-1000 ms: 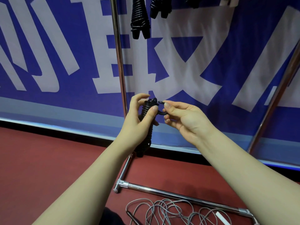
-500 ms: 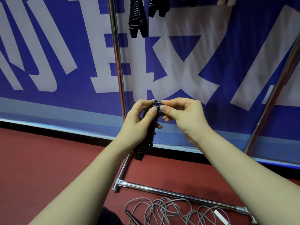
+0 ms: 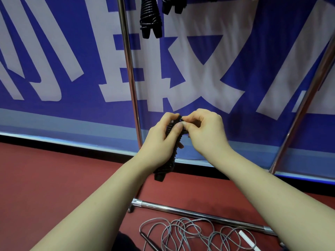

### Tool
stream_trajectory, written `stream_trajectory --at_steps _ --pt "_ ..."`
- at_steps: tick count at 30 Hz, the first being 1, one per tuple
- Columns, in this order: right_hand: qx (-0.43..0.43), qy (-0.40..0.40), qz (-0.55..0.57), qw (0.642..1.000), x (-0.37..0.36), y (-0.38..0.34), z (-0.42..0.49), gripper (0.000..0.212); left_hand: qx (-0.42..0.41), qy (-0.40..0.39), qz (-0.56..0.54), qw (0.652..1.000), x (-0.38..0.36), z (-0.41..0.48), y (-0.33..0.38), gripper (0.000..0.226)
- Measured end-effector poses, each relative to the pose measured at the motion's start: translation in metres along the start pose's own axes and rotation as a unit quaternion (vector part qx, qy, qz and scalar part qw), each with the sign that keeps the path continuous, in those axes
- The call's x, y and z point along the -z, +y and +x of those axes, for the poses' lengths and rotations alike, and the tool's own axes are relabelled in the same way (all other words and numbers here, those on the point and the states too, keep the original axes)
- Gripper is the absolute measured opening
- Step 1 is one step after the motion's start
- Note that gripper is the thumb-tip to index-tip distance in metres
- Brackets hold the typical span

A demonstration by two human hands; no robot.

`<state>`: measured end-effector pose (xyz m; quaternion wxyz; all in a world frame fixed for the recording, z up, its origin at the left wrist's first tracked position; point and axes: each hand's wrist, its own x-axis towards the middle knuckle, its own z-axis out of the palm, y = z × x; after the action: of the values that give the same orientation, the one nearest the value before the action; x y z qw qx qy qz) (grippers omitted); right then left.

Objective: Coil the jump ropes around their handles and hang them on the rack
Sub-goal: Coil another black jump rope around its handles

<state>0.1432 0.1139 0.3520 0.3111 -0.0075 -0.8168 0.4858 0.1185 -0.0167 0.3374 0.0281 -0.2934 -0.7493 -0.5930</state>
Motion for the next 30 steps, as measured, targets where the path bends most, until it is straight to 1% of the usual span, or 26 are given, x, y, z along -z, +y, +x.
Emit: stream_trajectory --at_steps 3,5,6,9,10,13,16,18,21,23,27,28,29,30 --pt "0.026 0.009 -0.063 0.998 0.001 -0.001 -0.002 0.007 -0.001 -0.003 0.016 1.000 -0.004 0.000 0.002 0.016" --pt "0.014 0.000 -0.075 0.997 0.005 -0.002 0.000 0.006 -0.001 -0.009 0.027 1.000 -0.006 0.000 0.002 0.019" --pt "-0.001 -0.010 -0.072 0.997 0.008 -0.004 0.002 0.005 -0.001 -0.011 0.030 0.999 -0.005 0.000 0.002 0.019" --pt "-0.065 -0.042 -0.021 0.997 0.018 -0.006 0.009 0.024 -0.003 -0.016 0.033 0.999 -0.003 0.001 0.001 0.021" --pt "-0.090 -0.053 0.001 0.995 0.020 -0.006 0.010 0.027 -0.004 -0.020 0.033 0.999 -0.003 0.001 0.000 0.020" --pt "-0.139 -0.077 0.032 0.987 0.023 -0.003 0.012 0.027 -0.006 -0.034 0.046 0.998 -0.002 -0.001 -0.001 0.018" --pt "-0.120 -0.090 0.021 0.988 0.021 0.001 0.011 0.021 0.003 -0.046 0.041 0.998 -0.002 -0.003 -0.002 0.017" --pt "-0.091 -0.108 0.021 0.990 0.022 0.003 0.011 0.018 0.018 -0.043 -0.001 0.999 -0.001 -0.003 -0.001 0.016" --pt "-0.098 -0.172 0.033 0.980 0.028 0.005 0.014 0.016 0.027 -0.044 -0.030 0.998 0.002 -0.002 0.000 0.017" --pt "-0.110 -0.220 0.059 0.968 0.033 0.007 0.015 0.021 0.024 -0.068 0.000 0.997 0.005 -0.004 -0.002 0.025" --pt "-0.138 -0.296 0.078 0.942 0.040 0.013 0.013 0.043 0.029 -0.100 0.075 0.992 0.011 -0.003 -0.010 0.060" --pt "-0.153 -0.303 0.091 0.936 0.040 0.015 0.012 0.044 0.017 -0.106 0.115 0.988 0.012 -0.003 -0.011 0.065" --pt "-0.168 -0.304 0.110 0.931 0.039 0.015 0.012 0.041 0.003 -0.113 0.153 0.982 0.011 -0.003 -0.012 0.068" --pt "-0.179 -0.301 0.125 0.928 0.038 0.015 0.012 0.032 -0.008 -0.120 0.181 0.976 0.010 -0.003 -0.013 0.070"
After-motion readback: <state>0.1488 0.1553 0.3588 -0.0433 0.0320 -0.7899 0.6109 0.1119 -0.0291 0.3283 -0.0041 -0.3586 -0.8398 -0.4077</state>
